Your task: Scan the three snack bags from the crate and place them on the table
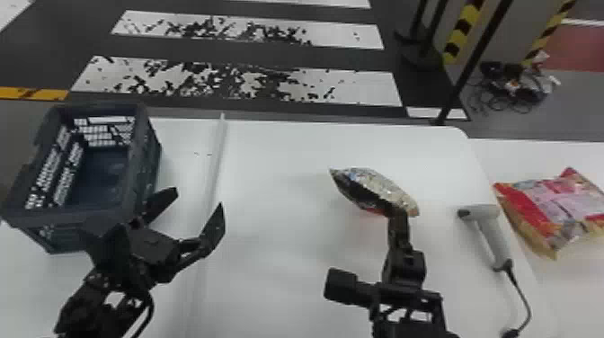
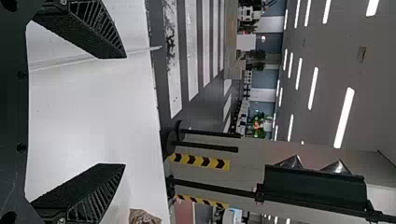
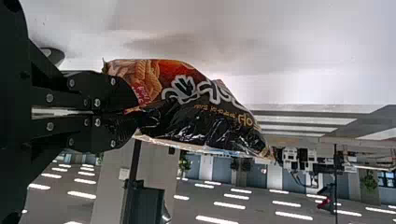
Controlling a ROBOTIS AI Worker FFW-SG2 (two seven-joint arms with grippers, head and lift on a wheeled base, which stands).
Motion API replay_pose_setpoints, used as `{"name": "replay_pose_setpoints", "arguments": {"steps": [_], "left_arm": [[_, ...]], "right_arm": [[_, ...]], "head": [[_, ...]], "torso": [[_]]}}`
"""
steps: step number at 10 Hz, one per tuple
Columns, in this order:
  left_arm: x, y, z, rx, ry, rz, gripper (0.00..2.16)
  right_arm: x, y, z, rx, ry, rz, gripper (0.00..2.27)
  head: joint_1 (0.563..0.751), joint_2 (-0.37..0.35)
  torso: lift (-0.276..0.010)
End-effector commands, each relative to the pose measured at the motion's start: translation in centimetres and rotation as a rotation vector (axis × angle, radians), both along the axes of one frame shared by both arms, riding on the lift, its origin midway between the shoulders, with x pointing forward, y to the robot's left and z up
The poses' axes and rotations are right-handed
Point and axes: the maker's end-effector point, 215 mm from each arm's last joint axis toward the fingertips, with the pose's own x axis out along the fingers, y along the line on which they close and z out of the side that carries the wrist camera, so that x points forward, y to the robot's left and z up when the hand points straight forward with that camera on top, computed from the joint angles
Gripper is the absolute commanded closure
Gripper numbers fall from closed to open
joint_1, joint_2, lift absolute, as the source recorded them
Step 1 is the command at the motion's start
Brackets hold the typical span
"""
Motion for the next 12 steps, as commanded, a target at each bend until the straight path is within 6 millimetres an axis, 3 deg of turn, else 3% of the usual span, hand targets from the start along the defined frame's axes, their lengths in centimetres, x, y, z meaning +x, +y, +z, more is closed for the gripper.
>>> {"name": "replay_pose_setpoints", "arguments": {"steps": [1,3,4,5,7,8,11,12], "left_arm": [[0.0,0.0,0.0,-0.001,0.000,0.000,0.04],[0.0,0.0,-0.1,-0.001,0.002,0.000,0.04],[0.0,0.0,0.0,-0.001,-0.001,0.000,0.04],[0.0,0.1,-0.2,-0.001,0.000,0.000,0.04],[0.0,0.2,-0.1,-0.002,-0.003,0.002,0.04],[0.0,0.2,-0.1,-0.003,-0.003,0.002,0.04],[0.0,0.5,-0.1,-0.008,-0.007,0.004,0.04],[0.0,0.5,-0.1,-0.008,-0.008,0.004,0.04]], "right_arm": [[-0.9,1.1,-0.4,0.090,0.051,0.002,0.02],[-1.8,2.2,-0.5,0.249,0.138,-0.017,0.05],[-2.7,2.8,-1.5,0.387,0.245,-0.039,0.06],[-3.8,4.3,-2.5,0.581,0.373,-0.057,0.06],[-4.9,7.1,-2.5,0.988,0.599,-0.103,0.06],[-5.0,8.6,-1.6,1.181,0.682,-0.111,0.06],[-3.3,8.4,2.3,1.459,0.680,-0.121,0.10],[-2.2,7.7,3.5,1.510,0.650,-0.124,0.44]], "head": [[0.695,-0.053],[0.695,-0.033],[0.695,-0.026],[0.695,-0.022],[0.695,0.016],[0.695,0.041],[0.695,0.077],[0.695,0.074]], "torso": [[-0.062],[-0.062],[-0.062],[-0.062],[-0.062],[-0.062],[-0.062],[-0.062]]}}
